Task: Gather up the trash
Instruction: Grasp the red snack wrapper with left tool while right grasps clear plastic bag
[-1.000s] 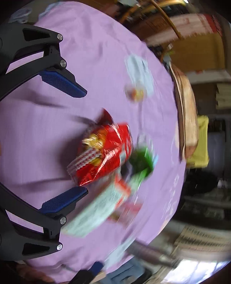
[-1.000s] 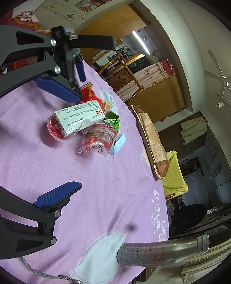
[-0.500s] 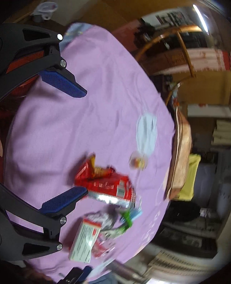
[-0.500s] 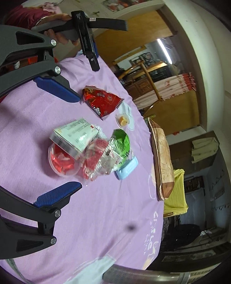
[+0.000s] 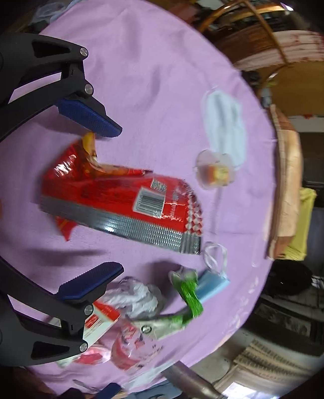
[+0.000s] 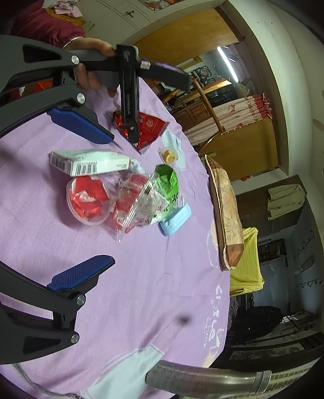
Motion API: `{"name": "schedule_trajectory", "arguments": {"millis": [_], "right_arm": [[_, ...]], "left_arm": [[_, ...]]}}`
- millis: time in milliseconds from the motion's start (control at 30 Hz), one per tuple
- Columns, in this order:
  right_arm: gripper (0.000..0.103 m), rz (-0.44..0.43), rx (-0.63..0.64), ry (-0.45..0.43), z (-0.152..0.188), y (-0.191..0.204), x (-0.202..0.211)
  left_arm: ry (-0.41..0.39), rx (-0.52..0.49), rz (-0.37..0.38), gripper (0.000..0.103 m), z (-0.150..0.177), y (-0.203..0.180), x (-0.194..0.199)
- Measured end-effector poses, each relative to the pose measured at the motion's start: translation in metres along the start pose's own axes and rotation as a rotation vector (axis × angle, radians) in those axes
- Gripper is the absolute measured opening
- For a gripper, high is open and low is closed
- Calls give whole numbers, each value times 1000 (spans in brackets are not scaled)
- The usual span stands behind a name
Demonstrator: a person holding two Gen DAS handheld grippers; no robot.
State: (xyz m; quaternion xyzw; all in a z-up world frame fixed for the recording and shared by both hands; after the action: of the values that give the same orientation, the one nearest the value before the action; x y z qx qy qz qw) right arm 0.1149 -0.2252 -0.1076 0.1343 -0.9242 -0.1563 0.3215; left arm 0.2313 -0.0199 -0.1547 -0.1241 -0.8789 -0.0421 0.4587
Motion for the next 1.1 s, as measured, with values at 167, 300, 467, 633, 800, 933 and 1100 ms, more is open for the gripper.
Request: {"name": "schedule_trajectory", "arguments": {"millis": [167,300,467,633,800,933,1100], "right_arm": [[89,-4,-34,18,-2,-7,-4],[89,2,-44,36,-6,-8,-13],[89,15,-23,80,-14,3,-38],[89,52,-8,145,-14,6,-69],[49,13,-46,164,-14,4,-77],[49,-9,-21,57,-28,11,-50],[49,-41,-7,-12,-40,22,-21]], "left_arm": [[-14,-6,-10,64,6,9,0],[-72,29,46,48,6,21,20],[-135,52,20,48,7,42,48],[-150,68,21,48,12,53,55],[-129,38,18,49,20,46,44],[-137,27,1,49,20,45,44],[-181,59,0,47,12,52,58]]}}
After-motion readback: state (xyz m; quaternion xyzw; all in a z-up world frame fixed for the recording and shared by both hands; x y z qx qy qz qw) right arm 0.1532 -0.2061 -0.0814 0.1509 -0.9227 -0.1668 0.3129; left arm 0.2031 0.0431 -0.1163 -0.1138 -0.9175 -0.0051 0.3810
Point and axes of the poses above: each gripper's, at about its wrist camera, not at the fingertips, and x roughly against the way its jaws point, y to its left, z to its underside, the point moved 10 cm from there along -x, roughly the way its jaws point, and after that the axes turned 6 degrees about -x, right-handed, at the moved point
